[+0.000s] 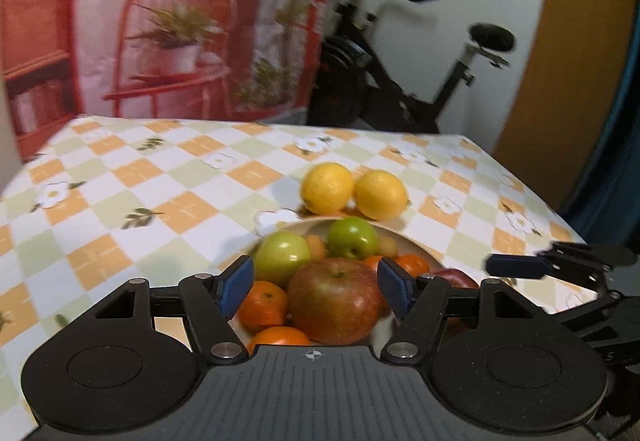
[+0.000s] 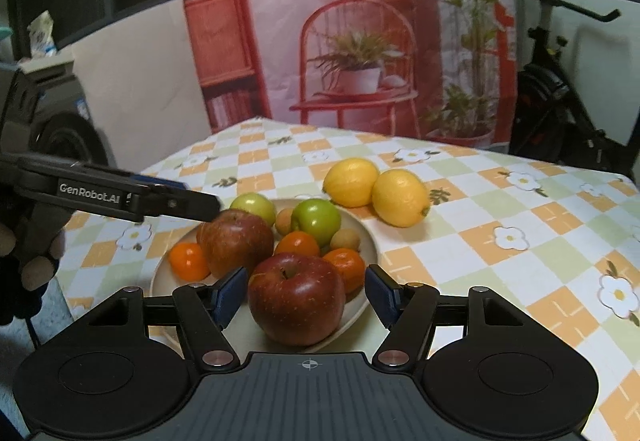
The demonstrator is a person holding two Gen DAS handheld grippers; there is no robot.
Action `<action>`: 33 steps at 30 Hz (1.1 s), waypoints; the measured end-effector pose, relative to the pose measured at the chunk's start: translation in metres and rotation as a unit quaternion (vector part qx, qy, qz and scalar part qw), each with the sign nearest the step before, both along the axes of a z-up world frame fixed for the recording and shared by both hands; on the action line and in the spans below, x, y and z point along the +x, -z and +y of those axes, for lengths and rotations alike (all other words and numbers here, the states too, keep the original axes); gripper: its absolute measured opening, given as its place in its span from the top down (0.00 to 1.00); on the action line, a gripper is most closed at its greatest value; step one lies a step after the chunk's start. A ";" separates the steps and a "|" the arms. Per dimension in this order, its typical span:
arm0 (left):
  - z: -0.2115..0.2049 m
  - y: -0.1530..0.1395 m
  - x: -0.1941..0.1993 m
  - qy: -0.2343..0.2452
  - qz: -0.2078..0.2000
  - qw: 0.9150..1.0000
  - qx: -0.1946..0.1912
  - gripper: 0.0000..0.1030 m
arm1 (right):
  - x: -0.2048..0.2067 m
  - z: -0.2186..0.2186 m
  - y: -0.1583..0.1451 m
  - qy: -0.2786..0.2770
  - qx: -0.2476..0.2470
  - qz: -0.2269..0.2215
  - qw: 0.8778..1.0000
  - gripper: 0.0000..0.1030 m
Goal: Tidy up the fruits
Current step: 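Grasp a yellow lemon with the right tool while the left tool approaches the other lemon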
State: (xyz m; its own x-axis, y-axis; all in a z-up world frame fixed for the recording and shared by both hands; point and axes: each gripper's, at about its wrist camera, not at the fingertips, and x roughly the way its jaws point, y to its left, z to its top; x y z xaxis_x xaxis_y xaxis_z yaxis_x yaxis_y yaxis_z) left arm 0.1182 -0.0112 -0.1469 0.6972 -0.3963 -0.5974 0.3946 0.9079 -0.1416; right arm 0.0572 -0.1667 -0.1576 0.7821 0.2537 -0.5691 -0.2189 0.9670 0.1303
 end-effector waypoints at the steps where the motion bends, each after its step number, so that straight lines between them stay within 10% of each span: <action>1: 0.002 0.000 -0.002 -0.012 -0.001 1.000 -0.001 0.31 | -0.002 -0.001 -0.001 0.006 0.001 -0.003 1.000 0.40; 23: 0.036 -0.060 0.042 -0.110 -0.076 0.991 -0.029 0.32 | 0.054 -0.048 -0.043 0.072 -0.021 -0.056 0.996 0.41; 33: 0.023 -0.044 0.080 -0.114 -0.080 0.990 -0.013 0.32 | 0.119 -0.057 -0.008 0.042 -0.036 -0.013 0.998 0.40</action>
State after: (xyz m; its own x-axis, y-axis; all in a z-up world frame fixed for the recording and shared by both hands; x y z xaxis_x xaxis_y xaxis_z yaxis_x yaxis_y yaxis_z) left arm 0.1984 0.0118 -0.1026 0.8554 -0.2313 -0.4634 0.1984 0.9728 -0.1192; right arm 0.1764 -0.2234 -0.1493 0.8134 0.1455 -0.5633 -0.1390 0.9888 0.0547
